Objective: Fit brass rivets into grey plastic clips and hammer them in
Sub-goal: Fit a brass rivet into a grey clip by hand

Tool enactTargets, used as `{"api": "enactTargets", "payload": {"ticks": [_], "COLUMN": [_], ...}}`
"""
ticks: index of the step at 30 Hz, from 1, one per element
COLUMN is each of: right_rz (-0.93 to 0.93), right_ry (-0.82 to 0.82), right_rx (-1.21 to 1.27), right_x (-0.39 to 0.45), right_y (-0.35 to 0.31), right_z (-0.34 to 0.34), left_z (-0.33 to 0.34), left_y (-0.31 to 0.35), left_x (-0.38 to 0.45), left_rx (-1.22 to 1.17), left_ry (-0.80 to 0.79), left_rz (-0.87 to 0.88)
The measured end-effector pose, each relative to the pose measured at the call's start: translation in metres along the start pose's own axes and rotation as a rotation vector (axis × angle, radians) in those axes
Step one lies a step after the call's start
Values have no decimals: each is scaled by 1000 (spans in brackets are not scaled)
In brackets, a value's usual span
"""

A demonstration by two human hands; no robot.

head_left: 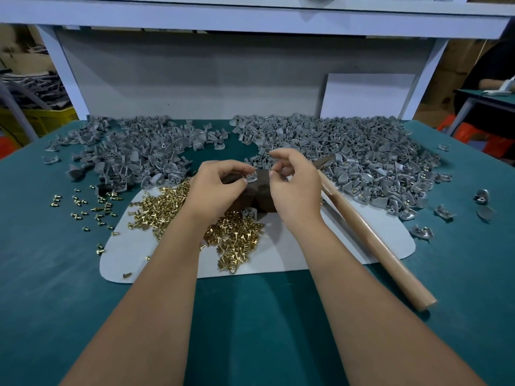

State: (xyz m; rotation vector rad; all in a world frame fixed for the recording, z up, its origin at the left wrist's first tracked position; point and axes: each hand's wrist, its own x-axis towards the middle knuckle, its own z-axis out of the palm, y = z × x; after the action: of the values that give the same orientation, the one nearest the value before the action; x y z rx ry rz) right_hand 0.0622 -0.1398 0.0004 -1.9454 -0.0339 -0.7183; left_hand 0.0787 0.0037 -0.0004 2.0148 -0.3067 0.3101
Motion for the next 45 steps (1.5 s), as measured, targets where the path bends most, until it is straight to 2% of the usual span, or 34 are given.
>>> {"api": "enactTargets", "payload": {"ticks": [4,10,18,23,28,37,41,45], "right_rz": [-23,-51,-39,-57,-79,-83,-120,-207], "right_ry": [-43,-82,-108,-95,-96,-118,-145,-193], "right_rx": [11,-1,8,-7,-26,-26,-77,-233], "right_x": [0,-1,-3,-2,-2,2,3,4], "right_y": [0,-3,-3,-3,-3,-2,-2,-4], "right_z": [1,1,4,4,4,4,4,3], "left_z": [-1,-3,-2,-2,0,0,0,0], "left_y": [6,3,2,3,8,8,7,5], "left_x": [-4,1,-1,0,-2,-3,-3,-2], "left_rx": [-125,-63,-194,-155,-148,-251,-275,-280], "left_ry": [-65,8,-24,50,-55,-15,-31,-41], "left_rz": [-6,-72,-12,-28,6,-3,-4,0]}}
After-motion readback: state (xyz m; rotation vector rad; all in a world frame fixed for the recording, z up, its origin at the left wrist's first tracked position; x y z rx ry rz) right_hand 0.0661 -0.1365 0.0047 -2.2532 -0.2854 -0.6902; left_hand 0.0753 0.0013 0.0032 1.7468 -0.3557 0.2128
